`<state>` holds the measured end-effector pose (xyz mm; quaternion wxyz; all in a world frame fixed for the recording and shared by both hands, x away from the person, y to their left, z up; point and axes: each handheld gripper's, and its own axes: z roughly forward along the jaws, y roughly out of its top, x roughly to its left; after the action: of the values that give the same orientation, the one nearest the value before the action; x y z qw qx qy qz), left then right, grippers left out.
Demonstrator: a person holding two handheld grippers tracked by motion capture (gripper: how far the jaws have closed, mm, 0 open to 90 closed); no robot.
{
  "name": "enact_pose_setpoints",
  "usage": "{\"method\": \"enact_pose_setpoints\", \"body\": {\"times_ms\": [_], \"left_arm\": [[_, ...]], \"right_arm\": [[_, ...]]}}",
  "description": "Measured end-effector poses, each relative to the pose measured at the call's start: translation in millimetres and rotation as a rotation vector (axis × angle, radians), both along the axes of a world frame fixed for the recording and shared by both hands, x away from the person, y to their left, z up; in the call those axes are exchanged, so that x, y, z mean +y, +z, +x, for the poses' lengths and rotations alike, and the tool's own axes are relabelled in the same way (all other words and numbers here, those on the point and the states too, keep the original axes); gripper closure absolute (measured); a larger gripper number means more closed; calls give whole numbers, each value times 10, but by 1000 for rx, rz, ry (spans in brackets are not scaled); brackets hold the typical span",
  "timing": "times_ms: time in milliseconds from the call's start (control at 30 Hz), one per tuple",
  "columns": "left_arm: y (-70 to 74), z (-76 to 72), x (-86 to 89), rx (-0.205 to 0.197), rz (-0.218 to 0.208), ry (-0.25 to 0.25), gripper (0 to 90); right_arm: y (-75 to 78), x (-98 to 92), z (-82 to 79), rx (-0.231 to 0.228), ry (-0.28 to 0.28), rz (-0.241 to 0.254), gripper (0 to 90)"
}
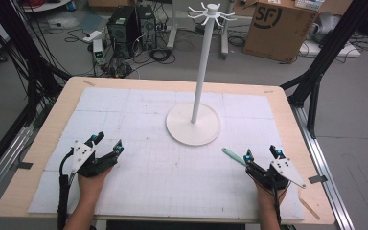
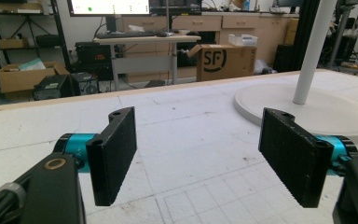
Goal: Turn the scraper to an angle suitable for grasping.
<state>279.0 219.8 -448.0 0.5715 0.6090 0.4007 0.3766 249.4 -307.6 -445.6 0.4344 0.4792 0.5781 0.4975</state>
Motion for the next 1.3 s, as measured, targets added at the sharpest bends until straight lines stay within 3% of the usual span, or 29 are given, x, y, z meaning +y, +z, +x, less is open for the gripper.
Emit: {"method": "enact_pose_setpoints", "body": {"times_ms": [133,267,633,1300], "left_arm": [[5,-8,5,-10,2,-4,247],[3,-16,-2,-18,13,-11,227],[3,-33,-12,-39,17,-60,242],[-6,-14,-14,-20,5,-57,248]], "right_arm": [[-4,-51,-12,-26,-5,52,158],[-12,-82,8,-8,10,90,154],[-15,-87,29,2,39,101,155],[-30,-98,39,20,61,111,157]]}}
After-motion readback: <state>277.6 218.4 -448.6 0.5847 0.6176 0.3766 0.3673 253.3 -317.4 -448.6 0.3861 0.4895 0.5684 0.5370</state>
